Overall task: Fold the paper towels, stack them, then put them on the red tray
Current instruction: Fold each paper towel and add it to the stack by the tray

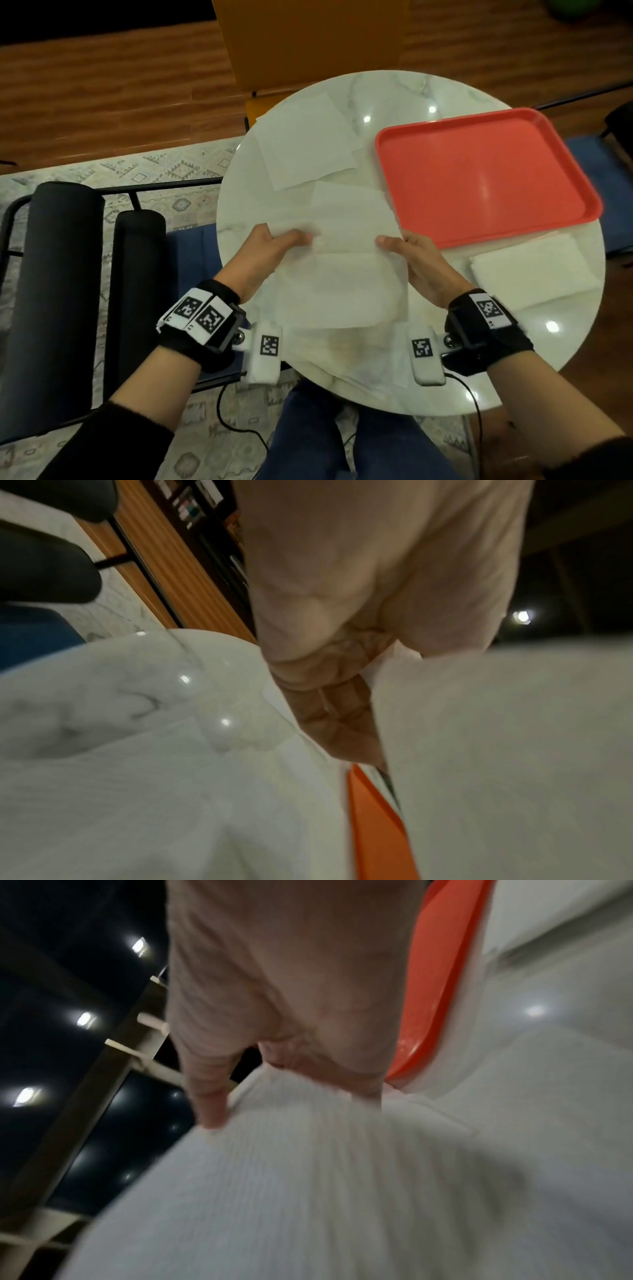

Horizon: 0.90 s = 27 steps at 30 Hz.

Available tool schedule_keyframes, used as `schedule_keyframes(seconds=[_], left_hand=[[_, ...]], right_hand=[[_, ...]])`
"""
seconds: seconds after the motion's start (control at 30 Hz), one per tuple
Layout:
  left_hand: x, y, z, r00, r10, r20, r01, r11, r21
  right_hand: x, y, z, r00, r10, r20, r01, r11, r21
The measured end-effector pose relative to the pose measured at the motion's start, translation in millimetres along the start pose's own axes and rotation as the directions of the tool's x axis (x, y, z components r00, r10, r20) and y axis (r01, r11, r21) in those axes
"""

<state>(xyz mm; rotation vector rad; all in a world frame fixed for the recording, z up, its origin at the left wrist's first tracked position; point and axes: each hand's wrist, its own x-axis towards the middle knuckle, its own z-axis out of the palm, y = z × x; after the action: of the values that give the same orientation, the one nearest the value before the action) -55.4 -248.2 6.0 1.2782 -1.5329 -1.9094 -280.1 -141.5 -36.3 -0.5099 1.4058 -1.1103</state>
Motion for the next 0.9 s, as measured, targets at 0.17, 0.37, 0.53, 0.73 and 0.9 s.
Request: schedule_keyframes(seconds=[0.17,0.37,0.53,0.73,0.9], left_hand=[[22.8,-39.1,-8.9,0.995,-0.074,-0.072,0.081,0.992,0.096],[38.7,-77.1,-3.9,0.979,-0.085,-0.187,0.117,0.979,0.168],[35.9,-86.8,-0.6,0.962,-0.076,-0.261,0.094,0.994,0.058],[29.9,-92.6,-6.4,0.953,0.021,-0.304,-0.006,0.999,0.050],[18.7,-115.8,-11.3,0.957,0.285,-0.043,-0.202,0.768,0.608]], right_hand=[[10.0,14.1,-10.1,0.985,-0.050,-0.166,0.019,0.983,-0.184],[20.8,35.6,-19.9,0.959,-0.062,-0.278,-0.021,0.958,-0.286],[19.6,35.7,-22.7,0.962,-0.037,-0.269,-0.013,0.983,-0.182],[17.2,29.0,-25.0,0.957,-0.109,-0.270,0.056,0.979,-0.195],[6.3,49.5,-34.4,0.950,-0.220,-0.220,0.090,0.871,-0.482]])
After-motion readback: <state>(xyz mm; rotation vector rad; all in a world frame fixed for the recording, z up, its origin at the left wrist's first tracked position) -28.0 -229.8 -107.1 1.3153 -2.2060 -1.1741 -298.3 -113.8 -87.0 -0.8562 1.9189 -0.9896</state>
